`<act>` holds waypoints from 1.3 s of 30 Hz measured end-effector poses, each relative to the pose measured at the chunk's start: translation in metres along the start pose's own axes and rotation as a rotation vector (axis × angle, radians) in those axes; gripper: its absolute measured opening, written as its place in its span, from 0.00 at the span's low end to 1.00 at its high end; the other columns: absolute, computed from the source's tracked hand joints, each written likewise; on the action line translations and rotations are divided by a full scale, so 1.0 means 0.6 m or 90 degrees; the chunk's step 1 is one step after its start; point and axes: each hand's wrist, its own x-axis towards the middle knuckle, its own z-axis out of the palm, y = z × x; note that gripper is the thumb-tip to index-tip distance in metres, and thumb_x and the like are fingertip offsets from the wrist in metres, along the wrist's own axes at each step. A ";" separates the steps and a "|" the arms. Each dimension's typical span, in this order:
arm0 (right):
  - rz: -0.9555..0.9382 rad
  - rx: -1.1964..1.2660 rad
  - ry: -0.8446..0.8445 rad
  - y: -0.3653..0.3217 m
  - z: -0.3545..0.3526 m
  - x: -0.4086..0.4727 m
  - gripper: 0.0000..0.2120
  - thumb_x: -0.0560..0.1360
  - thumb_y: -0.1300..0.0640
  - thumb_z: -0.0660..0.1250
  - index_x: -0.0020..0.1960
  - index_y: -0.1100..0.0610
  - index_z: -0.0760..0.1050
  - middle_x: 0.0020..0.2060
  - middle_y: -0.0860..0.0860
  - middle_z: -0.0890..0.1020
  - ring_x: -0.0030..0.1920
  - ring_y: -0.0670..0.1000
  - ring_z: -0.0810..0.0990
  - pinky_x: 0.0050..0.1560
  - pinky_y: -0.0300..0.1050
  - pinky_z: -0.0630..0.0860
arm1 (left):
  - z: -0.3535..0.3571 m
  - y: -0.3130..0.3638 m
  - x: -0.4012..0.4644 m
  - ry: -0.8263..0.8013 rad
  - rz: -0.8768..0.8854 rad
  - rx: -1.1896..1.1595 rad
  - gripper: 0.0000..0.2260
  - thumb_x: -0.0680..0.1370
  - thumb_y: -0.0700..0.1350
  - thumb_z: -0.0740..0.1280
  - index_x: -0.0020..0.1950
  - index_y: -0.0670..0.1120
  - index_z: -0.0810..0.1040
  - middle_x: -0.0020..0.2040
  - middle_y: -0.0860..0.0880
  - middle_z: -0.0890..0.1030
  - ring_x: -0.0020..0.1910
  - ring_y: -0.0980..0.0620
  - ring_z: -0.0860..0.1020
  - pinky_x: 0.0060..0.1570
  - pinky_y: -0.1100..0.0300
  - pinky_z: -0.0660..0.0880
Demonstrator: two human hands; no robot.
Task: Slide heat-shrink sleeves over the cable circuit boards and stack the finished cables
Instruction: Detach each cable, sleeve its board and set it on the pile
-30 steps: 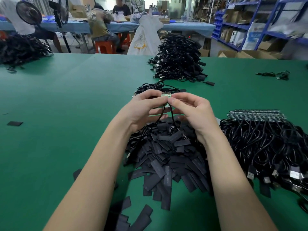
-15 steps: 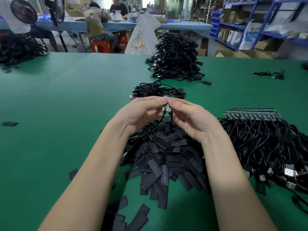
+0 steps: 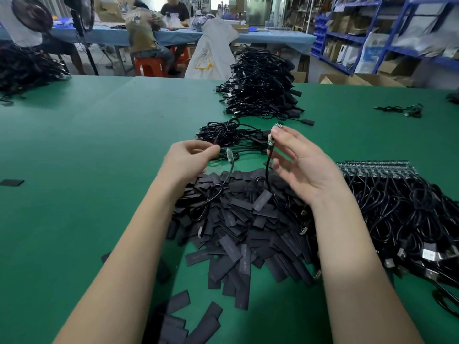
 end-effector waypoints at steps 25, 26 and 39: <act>0.029 -0.886 -0.316 0.010 -0.018 0.009 0.15 0.72 0.58 0.77 0.47 0.38 0.85 0.29 0.43 0.76 0.27 0.43 0.69 0.33 0.34 0.68 | 0.055 -0.013 -0.015 -0.107 0.053 -0.166 0.02 0.78 0.39 0.73 0.47 0.45 0.82 0.31 0.53 0.82 0.32 0.57 0.80 0.37 0.65 0.79; 0.028 -0.908 -0.312 0.012 -0.014 0.010 0.15 0.72 0.58 0.77 0.47 0.37 0.84 0.27 0.42 0.75 0.26 0.42 0.68 0.30 0.32 0.66 | 0.057 -0.013 -0.015 -0.107 0.055 -0.166 0.02 0.78 0.39 0.73 0.47 0.45 0.82 0.31 0.53 0.82 0.32 0.57 0.80 0.37 0.65 0.78; -0.153 -0.472 -0.177 0.003 -0.039 0.001 0.10 0.71 0.58 0.79 0.50 0.48 0.86 0.46 0.47 0.88 0.46 0.47 0.87 0.49 0.45 0.84 | 0.062 -0.006 -0.024 -0.190 0.095 -0.230 0.02 0.78 0.37 0.73 0.48 0.43 0.82 0.38 0.46 0.84 0.35 0.55 0.83 0.39 0.66 0.79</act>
